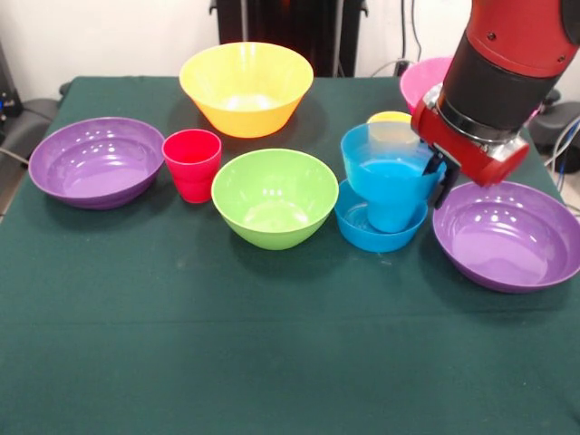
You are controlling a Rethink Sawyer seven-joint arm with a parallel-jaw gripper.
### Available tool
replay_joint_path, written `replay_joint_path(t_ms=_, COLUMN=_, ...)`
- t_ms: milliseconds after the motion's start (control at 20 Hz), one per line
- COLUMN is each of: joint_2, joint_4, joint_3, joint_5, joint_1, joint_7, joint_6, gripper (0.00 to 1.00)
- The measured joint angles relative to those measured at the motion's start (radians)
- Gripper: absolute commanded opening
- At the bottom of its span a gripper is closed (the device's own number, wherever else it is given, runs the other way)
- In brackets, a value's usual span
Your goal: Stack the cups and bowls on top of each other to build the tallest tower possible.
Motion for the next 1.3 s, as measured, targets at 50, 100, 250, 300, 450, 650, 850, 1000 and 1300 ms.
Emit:
replay_joint_path(t_ms=50, joint_2=0.003, joint_4=0.000, joint_3=0.000, joint_5=0.001, joint_1=0.001, joint_7=0.000, joint_6=-0.011, gripper=0.00)
replay_joint_path(t_ms=100, joint_2=0.005, joint_4=0.000, joint_3=0.000, joint_5=0.001, joint_1=0.001, joint_7=0.000, joint_6=-0.015, gripper=0.00)
replay_joint_path(t_ms=250, joint_2=0.017, joint_4=0.001, joint_3=0.000, joint_5=0.001, joint_1=0.002, joint_7=0.000, joint_6=-0.043, gripper=0.00)
replay_joint_path(t_ms=300, joint_2=0.018, joint_4=0.001, joint_3=0.000, joint_5=0.001, joint_1=0.002, joint_7=0.000, joint_6=-0.045, gripper=0.00)
replay_joint_path(t_ms=450, joint_2=0.030, joint_4=0.002, joint_3=0.000, joint_5=0.002, joint_1=0.002, joint_7=0.000, joint_6=-0.053, gripper=0.00)
replay_joint_path(t_ms=650, joint_2=0.042, joint_4=0.008, joint_3=0.000, joint_5=0.002, joint_1=0.003, joint_7=0.000, joint_6=-0.053, gripper=0.00)
replay_joint_path(t_ms=850, joint_2=0.046, joint_4=0.030, joint_3=0.000, joint_5=0.003, joint_1=0.007, joint_7=0.000, joint_6=-0.053, gripper=0.00)
replay_joint_path(t_ms=1000, joint_2=0.044, joint_4=0.038, joint_3=0.000, joint_5=0.003, joint_1=0.009, joint_7=0.000, joint_6=-0.055, gripper=0.00)
replay_joint_path(t_ms=1300, joint_2=0.041, joint_4=0.041, joint_3=0.000, joint_5=0.003, joint_1=0.009, joint_7=0.000, joint_6=-0.062, gripper=0.00)
